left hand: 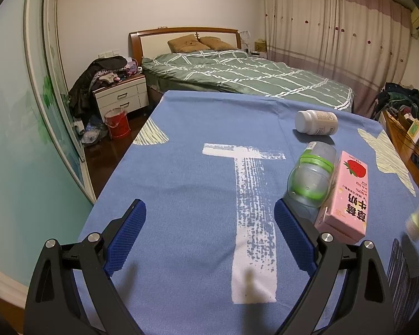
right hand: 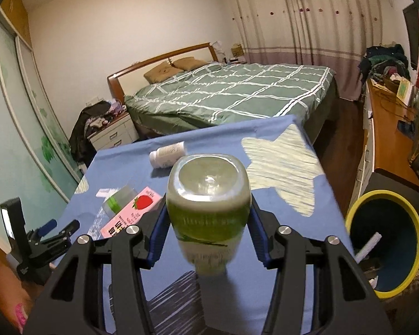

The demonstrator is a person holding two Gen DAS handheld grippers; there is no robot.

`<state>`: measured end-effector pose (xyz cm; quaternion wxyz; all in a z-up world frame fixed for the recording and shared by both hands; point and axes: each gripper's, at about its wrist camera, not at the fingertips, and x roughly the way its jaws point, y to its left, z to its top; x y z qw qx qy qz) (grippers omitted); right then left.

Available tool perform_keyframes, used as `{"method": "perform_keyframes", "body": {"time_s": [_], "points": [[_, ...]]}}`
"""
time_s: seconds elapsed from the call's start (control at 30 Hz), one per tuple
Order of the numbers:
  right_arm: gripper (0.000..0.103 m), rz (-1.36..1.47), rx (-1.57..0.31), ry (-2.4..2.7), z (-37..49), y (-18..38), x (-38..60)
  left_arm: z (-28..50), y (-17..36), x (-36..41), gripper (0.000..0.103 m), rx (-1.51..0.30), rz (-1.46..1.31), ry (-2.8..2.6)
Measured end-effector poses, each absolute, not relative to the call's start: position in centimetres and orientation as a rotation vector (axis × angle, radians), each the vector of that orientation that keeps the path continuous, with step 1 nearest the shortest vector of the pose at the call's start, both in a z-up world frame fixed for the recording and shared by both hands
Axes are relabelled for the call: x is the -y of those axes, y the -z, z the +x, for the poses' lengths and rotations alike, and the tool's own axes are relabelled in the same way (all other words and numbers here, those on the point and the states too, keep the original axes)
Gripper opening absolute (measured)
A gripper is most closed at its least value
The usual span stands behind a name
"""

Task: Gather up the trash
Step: 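Carry the bottle into the yellow bin and open the right tool, then grasp the pink strawberry milk carton with the left tool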

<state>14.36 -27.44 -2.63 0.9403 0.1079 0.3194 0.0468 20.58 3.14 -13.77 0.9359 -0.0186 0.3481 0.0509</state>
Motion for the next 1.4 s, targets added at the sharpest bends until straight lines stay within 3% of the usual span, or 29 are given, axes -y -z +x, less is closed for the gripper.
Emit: {"method": "perform_keyframes", "body": {"time_s": [0.63, 1.1, 1.4], "points": [[0.049, 0.322, -0.550, 0.143, 11.2, 1.0, 37.9, 20.8, 13.9, -2.8, 0.092, -0.716, -0.009, -0.114], [0.051, 0.386, -0.673, 0.448, 12.6, 6.8, 48.8, 21.0, 14.0, -2.5, 0.092, -0.728, 0.016, -0.123], [0.056, 0.390, -0.664, 0.426, 12.2, 8.5, 48.6, 21.1, 14.1, -2.3, 0.092, -0.734, 0.023, -0.119]]}}
